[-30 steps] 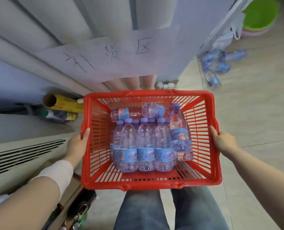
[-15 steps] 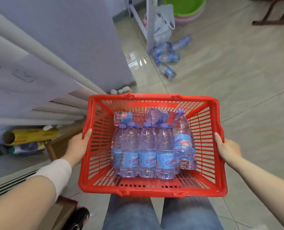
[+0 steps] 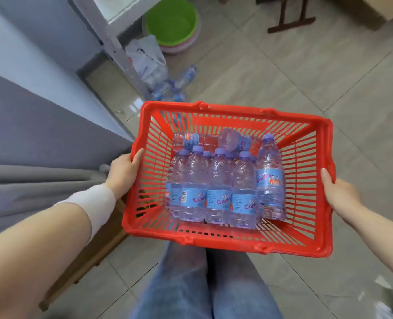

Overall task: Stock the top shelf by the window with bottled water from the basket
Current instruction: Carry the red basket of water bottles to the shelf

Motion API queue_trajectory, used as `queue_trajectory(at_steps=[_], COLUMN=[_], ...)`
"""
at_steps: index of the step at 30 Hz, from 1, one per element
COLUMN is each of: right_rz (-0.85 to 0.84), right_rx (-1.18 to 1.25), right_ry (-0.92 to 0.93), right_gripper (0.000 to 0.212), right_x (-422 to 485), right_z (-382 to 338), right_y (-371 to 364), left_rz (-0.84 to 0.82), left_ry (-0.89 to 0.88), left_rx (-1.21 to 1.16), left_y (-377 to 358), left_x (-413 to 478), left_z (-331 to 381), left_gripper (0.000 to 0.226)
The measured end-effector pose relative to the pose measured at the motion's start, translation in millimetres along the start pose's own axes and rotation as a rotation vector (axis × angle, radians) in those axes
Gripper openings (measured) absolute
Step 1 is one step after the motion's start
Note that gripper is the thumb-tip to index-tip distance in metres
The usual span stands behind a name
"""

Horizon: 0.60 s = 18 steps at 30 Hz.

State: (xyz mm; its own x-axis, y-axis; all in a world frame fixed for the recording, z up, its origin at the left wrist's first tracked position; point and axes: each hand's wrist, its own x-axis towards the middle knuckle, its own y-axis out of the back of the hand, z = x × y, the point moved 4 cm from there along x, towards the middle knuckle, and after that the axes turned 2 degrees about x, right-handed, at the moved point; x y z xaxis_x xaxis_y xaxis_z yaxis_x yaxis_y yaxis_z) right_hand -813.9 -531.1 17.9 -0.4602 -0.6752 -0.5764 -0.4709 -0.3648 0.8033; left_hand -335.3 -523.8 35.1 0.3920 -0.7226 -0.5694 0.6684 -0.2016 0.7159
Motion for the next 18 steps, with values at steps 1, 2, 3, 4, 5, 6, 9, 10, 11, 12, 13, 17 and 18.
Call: queue_trajectory(at_steps=[1,2,3,4,5,6,9,10,11,12,13,17,18], right_rz=[0.008,0.011,0.013,0.012,0.010,0.008,-0.007,-0.009,-0.009,-0.011,-0.016,-0.026,-0.030], right_rx=[0.016,0.030,0.044,0.058,0.071,0.083,0.101,0.112,0.123,0.128,0.129,0.167,0.179], right_ry=[-0.015,-0.041,-0.061,-0.084,-0.107,-0.133,-0.203,-0.230,-0.251,-0.271,-0.285,-0.336,-0.341], right_gripper=[0.069,0.068,0.068,0.067,0.067,0.068,0.071,0.071,0.072,0.072,0.072,0.071,0.071], right_x=[8.1,14.7,21.5,26.9,33.5,39.9,65.1,74.3,83.5,91.6,100.0,141.8,154.0], right_z=[4.0,7.5,10.3,12.6,15.5,17.9,21.5,22.3,23.1,23.4,23.6,23.4,22.8], right_y=[8.3,16.5,23.3,30.1,36.0,41.4,56.9,62.3,67.6,72.9,78.0,100.8,106.8], left_rz=[-0.015,-0.025,-0.030,-0.051,-0.067,-0.091,-0.136,-0.145,-0.155,-0.165,-0.166,-0.131,-0.118], left_ry=[0.002,-0.004,0.000,0.007,0.006,-0.017,-0.033,-0.040,-0.047,-0.050,-0.051,-0.068,-0.072], left_rx=[-0.007,-0.008,-0.019,-0.027,-0.028,-0.006,0.085,0.103,0.118,0.133,0.143,0.198,0.208], left_y=[-3.4,-6.9,-10.1,-13.5,-16.6,-20.7,-30.5,-34.4,-38.6,-42.3,-45.8,-60.4,-64.1], left_x=[9.2,18.5,27.8,36.3,45.5,57.1,87.1,95.4,104.3,110.5,117.0,132.6,133.4], left_z=[17.6,35.6,51.8,68.8,85.7,102.8,150.6,166.2,180.6,194.7,207.8,260.5,271.9], left_gripper=[0.049,0.047,0.043,0.041,0.042,0.047,0.058,0.058,0.057,0.056,0.055,0.048,0.045])
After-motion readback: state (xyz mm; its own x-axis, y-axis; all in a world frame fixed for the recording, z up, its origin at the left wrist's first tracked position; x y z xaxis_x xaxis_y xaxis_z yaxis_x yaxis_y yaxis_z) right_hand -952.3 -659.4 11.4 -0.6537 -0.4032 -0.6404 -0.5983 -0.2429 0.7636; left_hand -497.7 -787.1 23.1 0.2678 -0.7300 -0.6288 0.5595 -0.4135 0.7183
